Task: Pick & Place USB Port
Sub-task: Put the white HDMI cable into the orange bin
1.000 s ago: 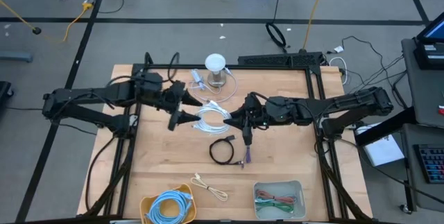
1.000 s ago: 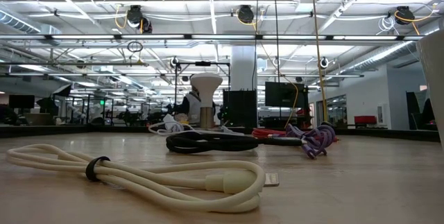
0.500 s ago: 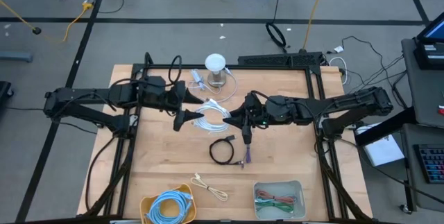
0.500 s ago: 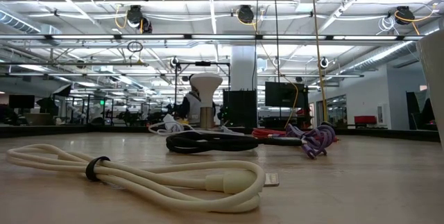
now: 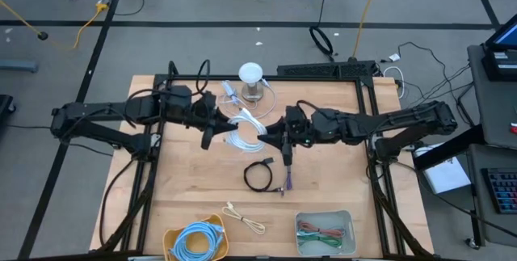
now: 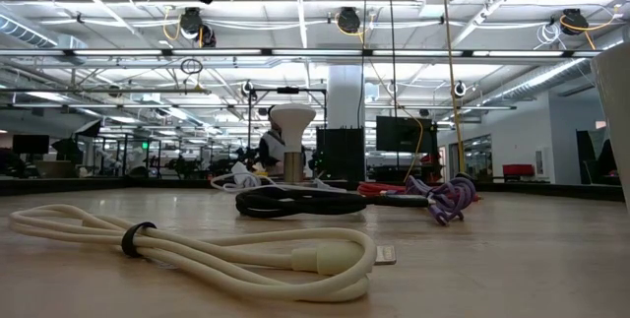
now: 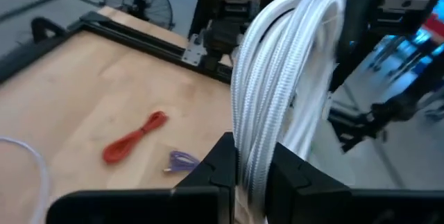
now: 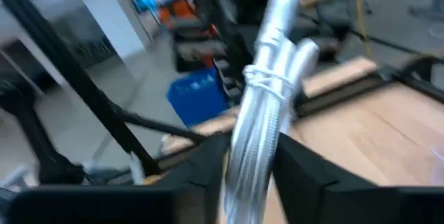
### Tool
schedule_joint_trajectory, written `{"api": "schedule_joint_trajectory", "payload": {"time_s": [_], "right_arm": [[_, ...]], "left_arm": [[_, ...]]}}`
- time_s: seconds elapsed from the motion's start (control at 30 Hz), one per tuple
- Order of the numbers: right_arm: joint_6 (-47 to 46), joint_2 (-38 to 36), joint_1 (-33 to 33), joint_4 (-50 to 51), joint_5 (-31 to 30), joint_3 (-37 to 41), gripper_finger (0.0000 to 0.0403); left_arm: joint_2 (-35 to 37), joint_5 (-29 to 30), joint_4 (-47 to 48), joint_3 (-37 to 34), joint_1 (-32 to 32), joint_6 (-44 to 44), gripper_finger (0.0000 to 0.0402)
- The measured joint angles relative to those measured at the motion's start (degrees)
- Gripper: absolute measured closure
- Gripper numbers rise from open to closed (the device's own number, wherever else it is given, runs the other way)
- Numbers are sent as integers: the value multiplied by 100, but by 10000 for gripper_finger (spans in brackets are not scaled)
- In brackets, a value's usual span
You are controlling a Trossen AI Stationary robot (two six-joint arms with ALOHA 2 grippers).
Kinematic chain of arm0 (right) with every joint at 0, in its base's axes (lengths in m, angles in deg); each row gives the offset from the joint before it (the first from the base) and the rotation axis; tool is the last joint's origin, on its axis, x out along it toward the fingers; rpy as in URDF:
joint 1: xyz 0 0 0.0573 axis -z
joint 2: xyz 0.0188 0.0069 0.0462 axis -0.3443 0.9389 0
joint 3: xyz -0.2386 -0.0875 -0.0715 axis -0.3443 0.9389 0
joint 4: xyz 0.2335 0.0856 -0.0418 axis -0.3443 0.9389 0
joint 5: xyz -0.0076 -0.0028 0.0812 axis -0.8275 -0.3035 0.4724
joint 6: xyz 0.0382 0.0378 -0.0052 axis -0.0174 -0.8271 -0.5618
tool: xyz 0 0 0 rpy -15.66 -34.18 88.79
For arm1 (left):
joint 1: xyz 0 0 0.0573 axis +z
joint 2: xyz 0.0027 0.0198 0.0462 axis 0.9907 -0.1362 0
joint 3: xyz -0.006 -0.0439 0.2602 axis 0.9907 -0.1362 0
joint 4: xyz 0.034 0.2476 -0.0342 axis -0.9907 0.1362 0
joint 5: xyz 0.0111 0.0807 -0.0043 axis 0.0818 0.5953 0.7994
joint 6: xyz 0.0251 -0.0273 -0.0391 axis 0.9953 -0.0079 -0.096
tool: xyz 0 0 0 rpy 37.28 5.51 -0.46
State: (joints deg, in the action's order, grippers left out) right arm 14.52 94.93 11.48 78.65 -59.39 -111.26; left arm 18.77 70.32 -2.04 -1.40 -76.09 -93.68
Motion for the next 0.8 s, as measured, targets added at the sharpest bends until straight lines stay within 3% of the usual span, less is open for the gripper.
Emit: {"api": "schedule_joint_trajectory", "payload": {"time_s": [0.23, 0.3, 0.37, 0.5, 0.57, 0.7, 0.8], "right_arm": [[89, -47, -115, -1751, 40, -8, 154], [128, -119, -132, -1884, -53, -13, 128], [154, -203, -138, -1674, -523, -13, 109], [542, -438, -152, -1056, -1957, -2, 97], [730, -529, -157, -871, -2383, -8, 97], [873, -605, -162, -307, -3026, -10, 101], [900, -605, -154, -21, -3230, -2, 102]], "left_arm": [[361, -466, 208, -8, 69, -674, 366], [514, -532, 354, -11, 72, -892, 366], [750, -799, 716, -6, 70, -1153, 366], [1111, -1445, 2165, 1, -191, -1721, 366], [1260, -1553, 2957, -6, -519, -2009, 366], [1423, -1351, 4011, -6, -1592, -2615, 366], [1326, -921, 4179, -6, -2553, -3051, 366]]}}
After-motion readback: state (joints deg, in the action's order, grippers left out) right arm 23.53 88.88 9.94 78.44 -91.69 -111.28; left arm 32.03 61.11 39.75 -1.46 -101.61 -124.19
